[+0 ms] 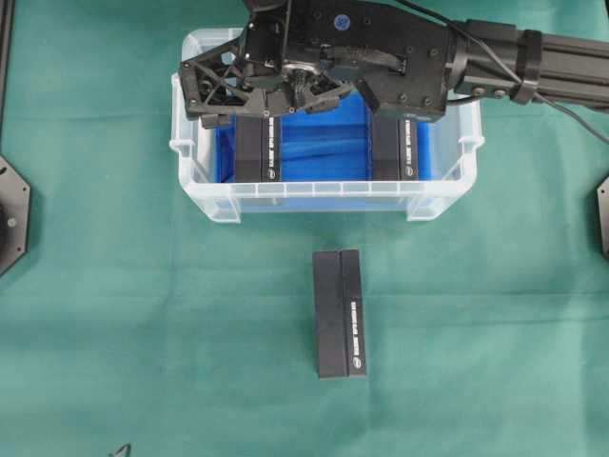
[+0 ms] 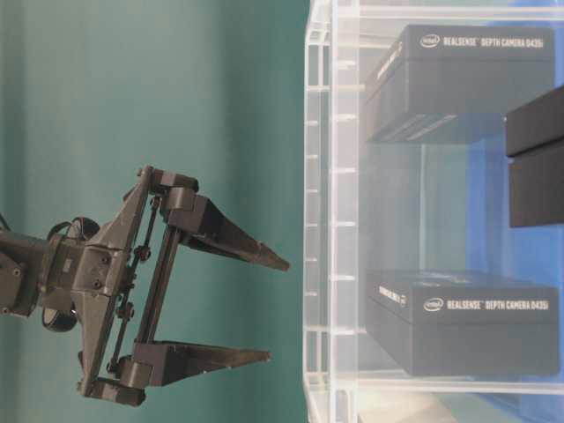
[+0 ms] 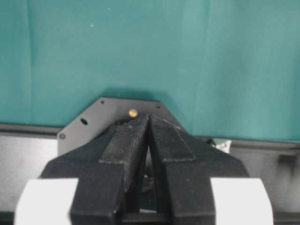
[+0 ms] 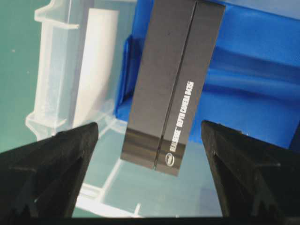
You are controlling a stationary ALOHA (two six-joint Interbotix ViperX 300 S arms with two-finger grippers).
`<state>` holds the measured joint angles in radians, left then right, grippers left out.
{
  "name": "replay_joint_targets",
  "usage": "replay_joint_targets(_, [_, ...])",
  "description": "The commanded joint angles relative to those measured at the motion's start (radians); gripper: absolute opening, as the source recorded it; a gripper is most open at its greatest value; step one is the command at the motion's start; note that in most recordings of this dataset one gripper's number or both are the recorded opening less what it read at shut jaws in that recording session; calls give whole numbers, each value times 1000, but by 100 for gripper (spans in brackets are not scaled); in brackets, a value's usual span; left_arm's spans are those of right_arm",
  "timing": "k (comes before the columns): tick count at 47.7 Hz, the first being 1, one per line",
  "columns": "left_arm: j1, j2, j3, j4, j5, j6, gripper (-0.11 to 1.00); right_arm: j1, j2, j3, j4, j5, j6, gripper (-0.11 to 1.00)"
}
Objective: Take the box out of the case with the right arm.
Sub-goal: 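Move the open right gripper over the left black D435 box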
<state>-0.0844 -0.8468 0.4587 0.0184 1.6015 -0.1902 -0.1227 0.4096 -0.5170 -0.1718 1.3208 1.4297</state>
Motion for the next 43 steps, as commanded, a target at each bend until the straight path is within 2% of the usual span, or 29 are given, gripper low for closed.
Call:
replay_joint_targets(1, [-2, 6, -9, 3, -3, 2, 0, 2, -21, -25, -3, -3, -5, 91])
replay_joint_targets(12, [-2, 6, -9, 3, -3, 2, 0, 2, -21, -25, -8, -5, -3, 95])
replay_joint_targets(43, [-2, 14, -9, 3, -3, 0, 0, 2, -12, -25, -9, -17, 9, 95])
